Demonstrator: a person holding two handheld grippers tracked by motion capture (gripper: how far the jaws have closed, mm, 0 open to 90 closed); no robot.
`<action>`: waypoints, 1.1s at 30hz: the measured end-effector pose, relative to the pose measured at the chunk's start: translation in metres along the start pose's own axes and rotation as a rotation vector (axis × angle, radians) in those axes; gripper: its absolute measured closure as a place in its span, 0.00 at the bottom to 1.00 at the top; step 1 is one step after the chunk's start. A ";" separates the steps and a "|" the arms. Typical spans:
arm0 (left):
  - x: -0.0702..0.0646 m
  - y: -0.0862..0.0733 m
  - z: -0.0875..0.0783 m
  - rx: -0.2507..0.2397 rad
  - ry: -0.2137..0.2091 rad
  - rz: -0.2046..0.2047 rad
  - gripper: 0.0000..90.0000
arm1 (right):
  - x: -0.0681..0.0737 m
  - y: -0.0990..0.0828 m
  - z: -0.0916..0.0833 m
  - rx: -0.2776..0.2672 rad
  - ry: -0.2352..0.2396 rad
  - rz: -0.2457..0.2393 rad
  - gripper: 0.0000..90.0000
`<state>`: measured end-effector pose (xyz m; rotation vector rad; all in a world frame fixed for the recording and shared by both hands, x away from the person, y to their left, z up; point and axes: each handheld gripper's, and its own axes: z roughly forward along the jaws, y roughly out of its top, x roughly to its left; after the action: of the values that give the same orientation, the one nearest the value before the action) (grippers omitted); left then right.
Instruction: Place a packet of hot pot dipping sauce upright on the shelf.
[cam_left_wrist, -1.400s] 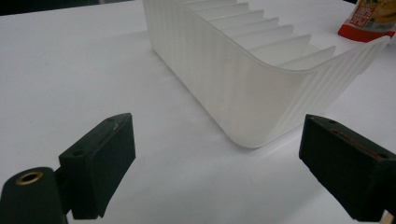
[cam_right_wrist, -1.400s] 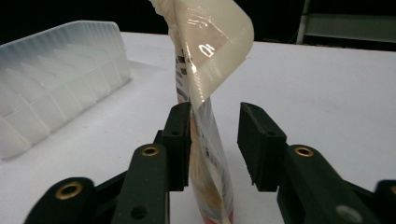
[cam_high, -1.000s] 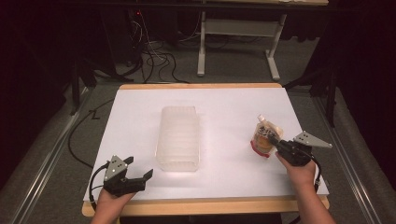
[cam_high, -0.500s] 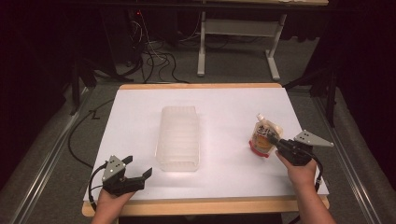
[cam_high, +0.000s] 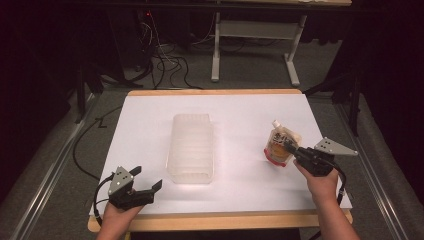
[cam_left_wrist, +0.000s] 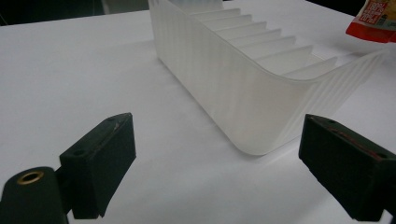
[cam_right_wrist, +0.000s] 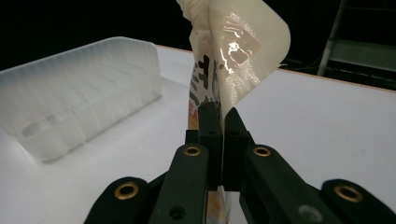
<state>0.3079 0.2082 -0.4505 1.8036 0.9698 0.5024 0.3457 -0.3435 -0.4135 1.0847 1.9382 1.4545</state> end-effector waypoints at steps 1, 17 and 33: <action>0.000 0.000 0.000 0.003 0.001 -0.001 0.13 | 0.001 0.001 0.000 -0.004 0.004 0.001 1.00; -0.001 0.000 -0.004 -0.003 0.007 0.005 0.13 | 0.026 0.017 0.016 -0.032 0.116 -0.042 1.00; -0.002 -0.001 -0.009 -0.003 0.021 0.001 0.12 | 0.050 0.037 0.046 -0.036 0.265 -0.105 1.00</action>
<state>0.2996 0.2119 -0.4470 1.7996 0.9824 0.5236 0.3638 -0.2724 -0.3894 0.7940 2.1040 1.6355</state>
